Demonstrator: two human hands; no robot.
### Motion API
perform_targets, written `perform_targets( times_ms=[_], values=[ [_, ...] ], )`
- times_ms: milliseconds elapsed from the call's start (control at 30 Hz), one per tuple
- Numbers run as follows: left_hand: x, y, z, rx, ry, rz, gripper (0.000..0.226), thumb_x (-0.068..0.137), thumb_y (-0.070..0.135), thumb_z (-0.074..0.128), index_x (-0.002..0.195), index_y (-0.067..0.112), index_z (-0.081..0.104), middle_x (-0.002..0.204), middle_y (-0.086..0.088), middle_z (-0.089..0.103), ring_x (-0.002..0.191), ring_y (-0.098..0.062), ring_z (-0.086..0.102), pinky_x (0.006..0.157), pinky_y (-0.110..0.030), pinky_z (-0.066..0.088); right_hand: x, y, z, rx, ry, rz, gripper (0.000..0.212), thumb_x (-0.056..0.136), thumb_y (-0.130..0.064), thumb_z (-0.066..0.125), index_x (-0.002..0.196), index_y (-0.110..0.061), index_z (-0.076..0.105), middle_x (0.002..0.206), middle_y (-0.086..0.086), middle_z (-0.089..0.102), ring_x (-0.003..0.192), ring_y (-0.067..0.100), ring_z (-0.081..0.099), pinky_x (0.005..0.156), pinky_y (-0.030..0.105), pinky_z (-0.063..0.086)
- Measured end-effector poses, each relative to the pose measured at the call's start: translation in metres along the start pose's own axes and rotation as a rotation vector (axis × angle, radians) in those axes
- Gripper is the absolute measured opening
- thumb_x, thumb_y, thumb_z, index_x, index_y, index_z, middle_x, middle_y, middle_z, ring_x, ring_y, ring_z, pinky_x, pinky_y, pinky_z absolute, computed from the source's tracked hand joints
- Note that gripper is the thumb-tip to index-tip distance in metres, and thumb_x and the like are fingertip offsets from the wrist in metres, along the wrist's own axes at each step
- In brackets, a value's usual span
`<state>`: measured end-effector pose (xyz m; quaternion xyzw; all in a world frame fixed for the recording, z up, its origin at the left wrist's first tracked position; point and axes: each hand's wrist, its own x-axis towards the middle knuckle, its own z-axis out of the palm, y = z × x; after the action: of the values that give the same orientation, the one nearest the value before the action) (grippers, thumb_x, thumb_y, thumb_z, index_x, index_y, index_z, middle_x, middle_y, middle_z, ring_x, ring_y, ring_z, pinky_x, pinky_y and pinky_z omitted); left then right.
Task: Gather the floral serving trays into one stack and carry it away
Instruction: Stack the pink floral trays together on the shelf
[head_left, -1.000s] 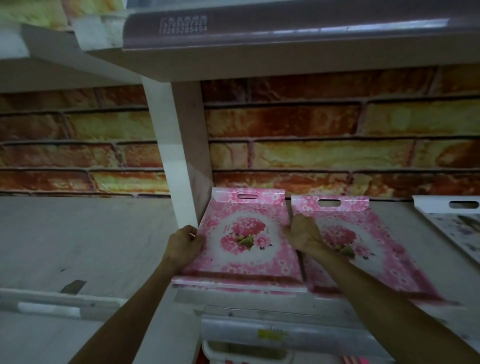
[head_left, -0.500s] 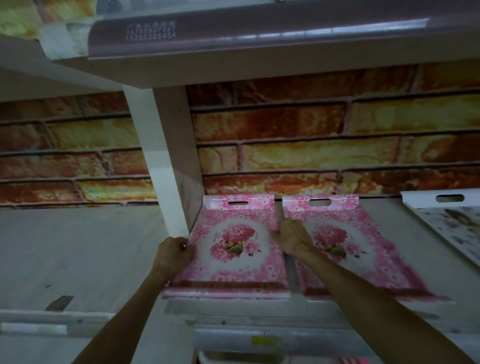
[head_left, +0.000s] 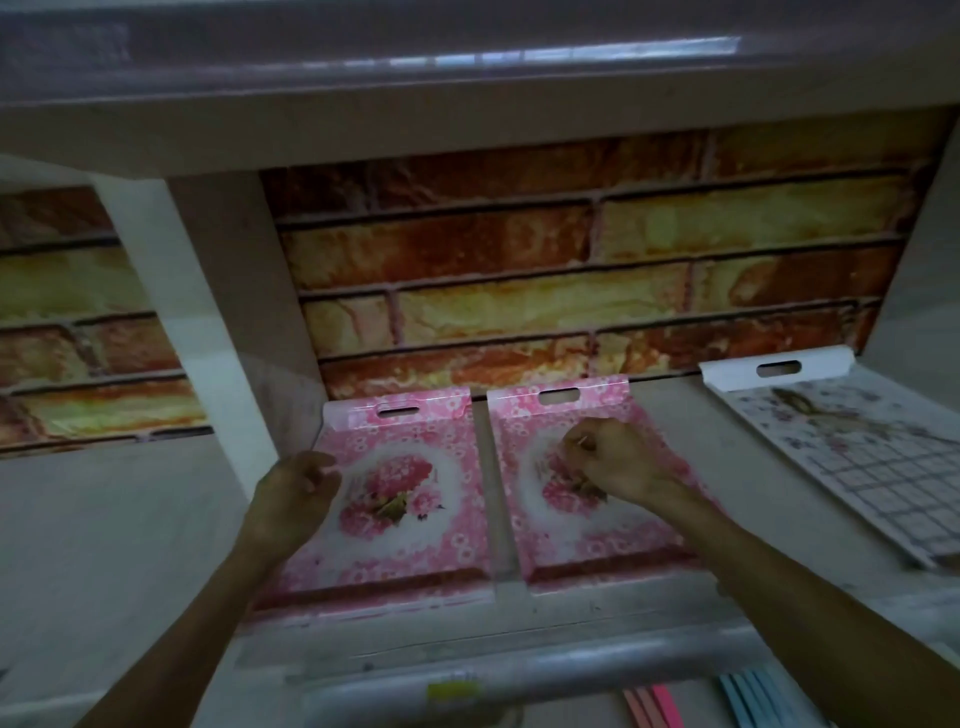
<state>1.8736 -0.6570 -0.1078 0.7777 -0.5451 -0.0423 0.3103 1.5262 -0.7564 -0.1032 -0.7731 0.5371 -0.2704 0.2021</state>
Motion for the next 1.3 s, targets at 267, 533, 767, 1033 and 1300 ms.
perform_targets(
  times_ms=[267,533,767,1033,1300],
  values=[
    [-0.010,0.102,0.042,-0.634,-0.066,0.159,0.013,0.096,0.010,0.056,0.098,0.017,0.066,0.070,0.000,0.054,0.038,0.000,0.046,0.044,-0.014,0.037,-0.045,0.070,-0.042,-0.073,0.146,0.120,0.016,0.095,-0.023,0.056,0.093,-0.017,0.071,0.084,-0.004,0.069,0.072,0.010,0.062,0.058,0.014,0.043],
    [-0.003,0.157,0.081,-0.658,-0.170,0.061,0.019,0.095,0.012,0.053,0.104,0.025,0.062,0.083,0.005,0.059,0.066,-0.010,0.056,0.064,-0.027,0.052,-0.054,0.115,-0.057,-0.291,0.019,0.481,0.047,0.085,-0.062,0.055,0.082,-0.015,0.056,0.084,0.008,0.063,0.070,0.024,0.063,0.062,0.030,0.051],
    [0.010,0.172,0.104,-0.726,-0.167,0.020,0.013,0.094,0.012,0.058,0.093,0.021,0.067,0.072,0.000,0.056,0.060,-0.016,0.049,0.070,-0.036,0.041,-0.049,0.111,-0.065,-0.030,-0.098,0.465,0.042,0.086,-0.037,0.069,0.057,-0.016,0.045,0.053,-0.003,0.048,0.049,0.012,0.048,0.047,0.022,0.035],
    [0.022,0.177,0.112,-0.699,-0.171,-0.073,0.022,0.091,0.008,0.059,0.081,0.027,0.062,0.069,-0.001,0.057,0.062,-0.018,0.053,0.069,-0.033,0.044,-0.051,0.089,-0.072,0.709,-0.011,0.451,0.017,0.088,-0.001,0.065,0.077,-0.003,0.052,0.080,0.014,0.066,0.068,0.022,0.066,0.060,0.026,0.051],
    [0.038,0.153,0.107,-0.713,-0.336,-0.148,0.036,0.079,0.021,0.077,0.111,0.014,0.060,0.088,0.000,0.069,0.068,-0.016,0.067,0.059,-0.039,0.055,-0.068,0.103,-0.067,0.930,0.130,0.384,0.018,0.086,0.003,0.066,0.079,-0.007,0.052,0.065,0.006,0.065,0.054,0.019,0.066,0.048,0.026,0.051]
  ],
)
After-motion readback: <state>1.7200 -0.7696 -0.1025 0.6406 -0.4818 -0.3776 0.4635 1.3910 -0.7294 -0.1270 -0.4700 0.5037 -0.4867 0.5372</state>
